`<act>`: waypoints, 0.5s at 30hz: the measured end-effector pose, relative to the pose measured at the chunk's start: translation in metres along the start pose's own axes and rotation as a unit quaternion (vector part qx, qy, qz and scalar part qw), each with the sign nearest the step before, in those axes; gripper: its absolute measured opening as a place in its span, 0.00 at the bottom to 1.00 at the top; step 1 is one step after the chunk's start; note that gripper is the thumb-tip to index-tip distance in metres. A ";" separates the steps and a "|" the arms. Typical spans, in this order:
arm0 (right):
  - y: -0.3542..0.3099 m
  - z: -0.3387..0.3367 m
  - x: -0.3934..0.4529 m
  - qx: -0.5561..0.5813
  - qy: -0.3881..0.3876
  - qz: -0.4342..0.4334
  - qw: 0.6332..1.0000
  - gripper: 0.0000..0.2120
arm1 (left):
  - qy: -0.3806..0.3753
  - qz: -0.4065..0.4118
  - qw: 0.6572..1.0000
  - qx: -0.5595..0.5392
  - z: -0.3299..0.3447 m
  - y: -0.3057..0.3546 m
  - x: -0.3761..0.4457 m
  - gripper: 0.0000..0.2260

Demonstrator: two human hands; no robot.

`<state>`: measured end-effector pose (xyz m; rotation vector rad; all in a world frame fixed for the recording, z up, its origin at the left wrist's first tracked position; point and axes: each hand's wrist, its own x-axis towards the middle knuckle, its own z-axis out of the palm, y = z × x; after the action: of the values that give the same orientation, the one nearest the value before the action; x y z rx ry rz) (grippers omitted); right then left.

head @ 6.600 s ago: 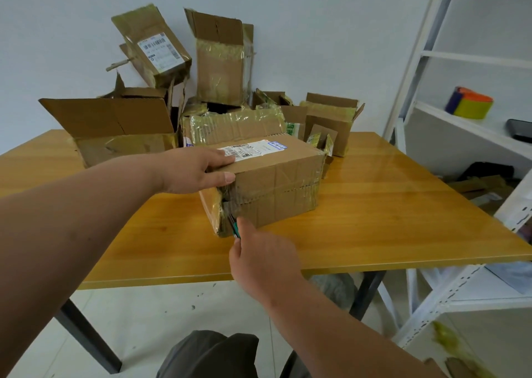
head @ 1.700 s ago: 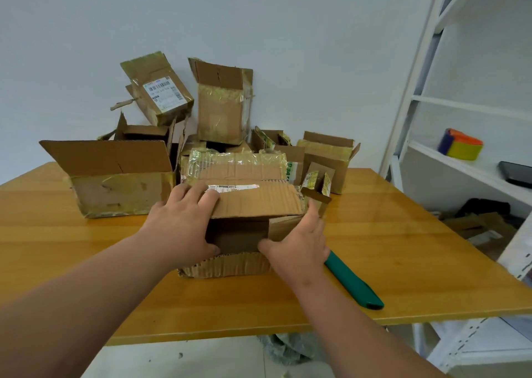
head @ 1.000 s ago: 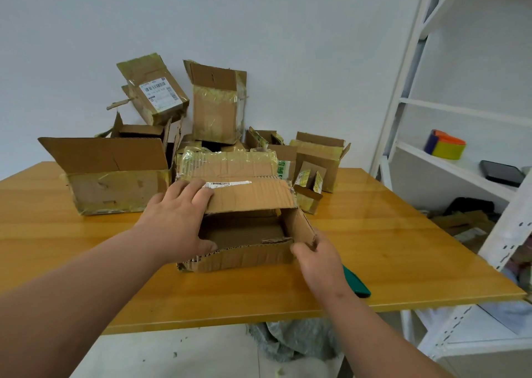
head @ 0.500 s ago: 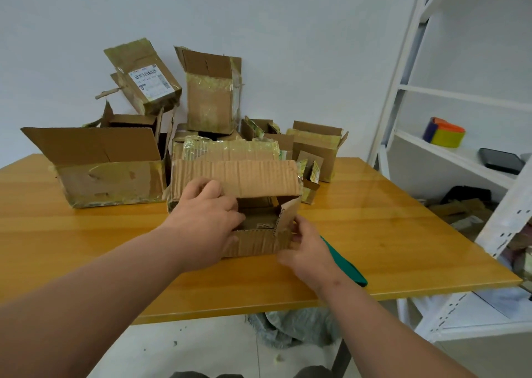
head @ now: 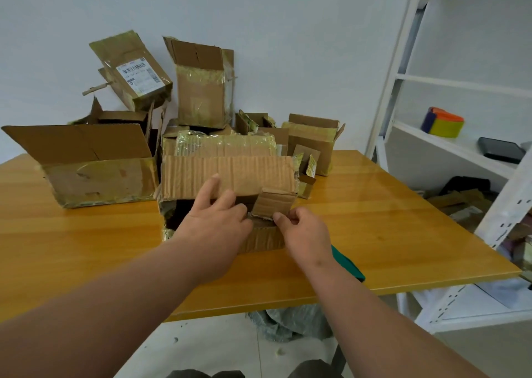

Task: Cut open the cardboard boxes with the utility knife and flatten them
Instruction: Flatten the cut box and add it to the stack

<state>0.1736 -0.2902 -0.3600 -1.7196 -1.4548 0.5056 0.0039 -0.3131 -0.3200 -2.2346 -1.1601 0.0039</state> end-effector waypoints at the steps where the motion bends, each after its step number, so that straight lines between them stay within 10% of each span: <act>1: 0.002 -0.002 0.000 0.008 -0.012 -0.005 1.000 0.12 | 0.031 0.016 0.999 -0.003 0.001 0.002 0.000 0.13; 5: 0.015 -0.011 -0.001 0.028 0.003 -0.013 1.000 0.10 | 0.119 0.028 0.992 -0.038 0.004 0.002 0.013 0.17; 8: 0.028 -0.023 -0.003 -0.162 0.062 -0.013 0.985 0.15 | 0.083 -0.011 0.996 -0.042 -0.001 -0.001 0.024 0.19; 15: 0.049 -0.028 -0.001 -0.331 -0.060 0.006 0.942 0.14 | 0.004 -0.023 0.996 -0.090 0.015 -0.013 0.034 0.29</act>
<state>0.2245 -0.3006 -0.3819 -2.2412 -1.8395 0.1212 0.0115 -0.2752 -0.3164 -2.3604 -1.2518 -0.1332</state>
